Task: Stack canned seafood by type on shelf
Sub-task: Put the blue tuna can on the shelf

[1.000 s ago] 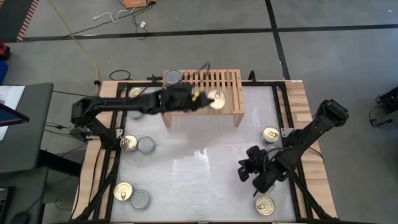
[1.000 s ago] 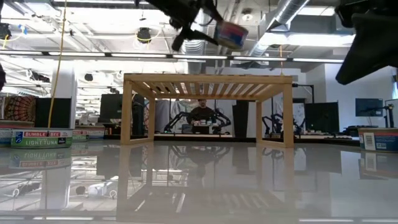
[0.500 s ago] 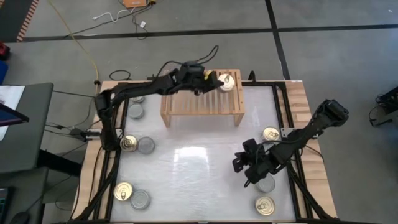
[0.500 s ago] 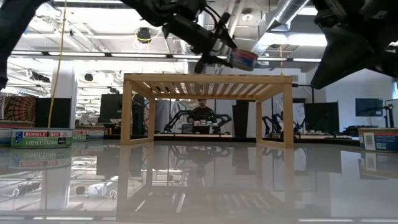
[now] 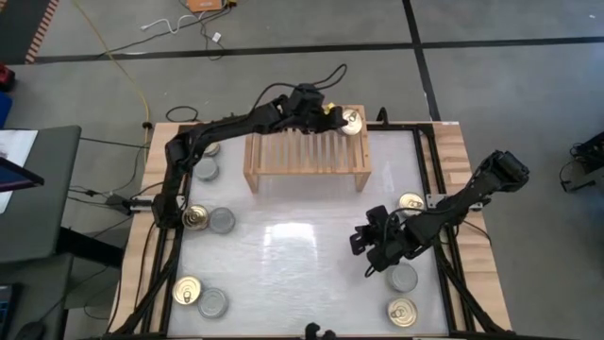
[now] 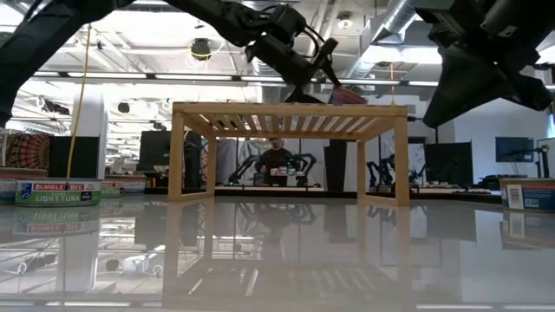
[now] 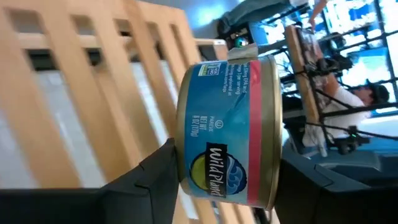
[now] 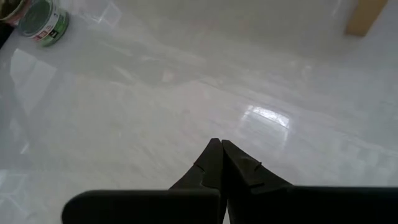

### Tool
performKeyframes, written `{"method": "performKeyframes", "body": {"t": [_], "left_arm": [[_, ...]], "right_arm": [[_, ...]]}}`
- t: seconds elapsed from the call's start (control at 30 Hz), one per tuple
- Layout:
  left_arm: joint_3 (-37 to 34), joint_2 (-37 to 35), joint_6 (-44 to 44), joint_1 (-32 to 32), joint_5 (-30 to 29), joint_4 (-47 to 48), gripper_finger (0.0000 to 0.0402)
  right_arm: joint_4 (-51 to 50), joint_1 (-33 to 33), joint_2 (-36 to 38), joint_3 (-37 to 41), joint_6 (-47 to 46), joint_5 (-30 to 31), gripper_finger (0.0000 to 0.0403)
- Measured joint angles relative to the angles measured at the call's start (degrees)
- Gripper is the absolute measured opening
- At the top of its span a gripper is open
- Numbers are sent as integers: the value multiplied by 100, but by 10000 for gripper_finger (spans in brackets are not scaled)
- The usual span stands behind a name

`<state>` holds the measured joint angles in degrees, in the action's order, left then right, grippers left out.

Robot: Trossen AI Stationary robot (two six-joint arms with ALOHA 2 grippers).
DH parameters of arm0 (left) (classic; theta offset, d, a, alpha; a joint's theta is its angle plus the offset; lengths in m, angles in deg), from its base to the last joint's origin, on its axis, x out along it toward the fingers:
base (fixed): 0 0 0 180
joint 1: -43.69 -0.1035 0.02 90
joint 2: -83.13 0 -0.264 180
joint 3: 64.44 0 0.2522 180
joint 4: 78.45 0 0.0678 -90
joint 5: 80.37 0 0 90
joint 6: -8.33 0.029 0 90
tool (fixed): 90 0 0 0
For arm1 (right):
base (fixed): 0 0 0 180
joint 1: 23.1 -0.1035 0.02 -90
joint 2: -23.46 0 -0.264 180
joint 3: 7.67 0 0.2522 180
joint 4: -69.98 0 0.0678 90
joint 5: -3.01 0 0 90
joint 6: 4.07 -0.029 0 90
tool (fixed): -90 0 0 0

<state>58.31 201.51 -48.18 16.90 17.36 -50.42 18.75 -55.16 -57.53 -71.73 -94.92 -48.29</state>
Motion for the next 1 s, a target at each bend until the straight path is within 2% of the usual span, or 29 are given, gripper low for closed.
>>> {"method": "performKeyframes", "body": {"t": [0.2, 1.0], "left_arm": [[2, -14, 319, -75, -90, -112, 218], [-4, -12, 1579, -56, -783, 23, 224]], "right_arm": [[-2, -2, 0, 0, -5, -16, 25], [0, 35, 0, 0, -22, -17, 25]]}}
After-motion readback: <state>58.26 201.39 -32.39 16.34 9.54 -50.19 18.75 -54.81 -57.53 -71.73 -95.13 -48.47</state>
